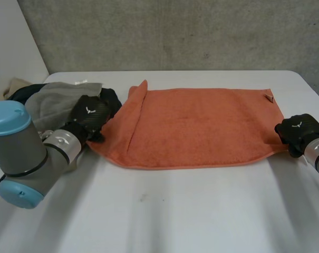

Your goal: Fold the laundry.

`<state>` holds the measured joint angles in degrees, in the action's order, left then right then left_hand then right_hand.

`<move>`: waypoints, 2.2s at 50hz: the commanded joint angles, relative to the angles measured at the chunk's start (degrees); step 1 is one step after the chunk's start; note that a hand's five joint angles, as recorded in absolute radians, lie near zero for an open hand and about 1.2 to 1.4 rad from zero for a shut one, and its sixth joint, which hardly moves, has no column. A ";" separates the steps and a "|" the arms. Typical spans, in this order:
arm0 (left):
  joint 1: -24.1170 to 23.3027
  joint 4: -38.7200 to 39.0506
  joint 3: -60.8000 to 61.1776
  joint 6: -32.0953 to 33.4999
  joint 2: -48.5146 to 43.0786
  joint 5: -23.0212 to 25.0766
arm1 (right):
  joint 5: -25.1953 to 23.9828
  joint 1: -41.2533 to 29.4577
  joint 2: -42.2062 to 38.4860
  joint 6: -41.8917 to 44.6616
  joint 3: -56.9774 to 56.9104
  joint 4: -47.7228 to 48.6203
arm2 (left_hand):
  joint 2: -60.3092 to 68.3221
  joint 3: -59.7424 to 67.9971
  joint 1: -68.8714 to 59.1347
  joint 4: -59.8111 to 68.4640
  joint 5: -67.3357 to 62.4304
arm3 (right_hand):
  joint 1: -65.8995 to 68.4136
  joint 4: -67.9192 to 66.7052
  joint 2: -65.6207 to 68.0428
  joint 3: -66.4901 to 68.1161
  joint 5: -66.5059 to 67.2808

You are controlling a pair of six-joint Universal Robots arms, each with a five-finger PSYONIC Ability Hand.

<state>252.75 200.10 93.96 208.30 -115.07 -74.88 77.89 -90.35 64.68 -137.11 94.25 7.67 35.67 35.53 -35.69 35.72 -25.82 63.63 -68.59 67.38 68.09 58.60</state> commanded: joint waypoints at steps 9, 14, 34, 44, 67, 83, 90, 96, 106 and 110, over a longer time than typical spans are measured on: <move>2.92 -0.59 0.70 1.14 -2.70 1.75 | 0.07 -0.09 -0.35 0.00 -0.04 0.06 | 5.17 5.30 -5.14 5.12 -5.01 | 16.37 -11.41 12.62 11.91 11.40; 3.89 -0.59 0.79 8.24 -5.33 5.18 | 0.07 -0.09 -0.52 0.00 -0.04 0.06 | 0.46 0.59 -0.43 0.41 -0.30 | 16.37 -11.41 12.62 11.91 11.40; 4.68 2.57 -3.87 20.74 -12.45 5.79 | 0.07 -0.44 -1.05 0.00 0.23 0.15 | 2.13 2.26 -2.10 2.08 -1.97 | 16.37 -11.41 12.62 11.91 11.40; 4.06 3.54 -8.71 20.39 -17.64 5.53 | 0.95 0.00 -0.87 0.18 -0.12 0.33 | 44.33 44.47 -44.31 44.28 -44.18 | 16.37 -11.41 12.62 11.91 11.40; -2.08 -41.28 15.29 15.12 25.78 -9.32 | 2.01 14.94 20.39 34.19 3.83 -36.06 | 44.33 44.47 -44.31 44.28 -44.18 | 16.37 -11.41 12.62 11.91 11.40; -7.28 -20.72 -2.54 9.84 4.70 -10.38 | 2.53 9.41 6.34 26.72 -2.23 -13.48 | 44.33 44.47 -44.31 44.28 -44.18 | 16.37 -11.41 12.62 11.91 11.40; -7.19 -18.08 -17.04 8.96 -7.61 -11.43 | 3.24 4.49 -3.41 26.46 -10.49 -3.47 | 44.33 44.47 -44.31 44.28 -44.18 | 16.37 -11.41 12.62 11.91 11.40; -7.54 -18.34 -28.29 8.96 -15.79 -17.75 | 3.15 2.90 -11.32 26.46 -17.34 6.64 | 44.33 44.47 -44.31 44.28 -44.18 | 16.37 -11.41 12.62 11.91 11.40; -9.56 -17.90 -39.55 9.22 -23.79 -18.02 | 3.67 -0.79 -24.42 25.49 -29.82 13.77 | -25.67 -25.53 25.69 -25.72 25.82 | -53.63 58.59 -57.38 -58.09 -58.60; -11.14 -17.20 -42.10 8.79 -24.23 -16.36 | 5.34 -2.02 -24.35 22.07 -31.15 13.77 | -25.67 -25.53 25.69 -25.72 25.82 | -53.63 58.59 -57.38 -58.09 -58.60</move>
<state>243.50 182.22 54.98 217.47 -138.30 -93.13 81.33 -91.01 41.73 -111.68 65.61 21.08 21.99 23.16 -17.60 22.50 -12.58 18.88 -21.53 19.67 21.30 11.54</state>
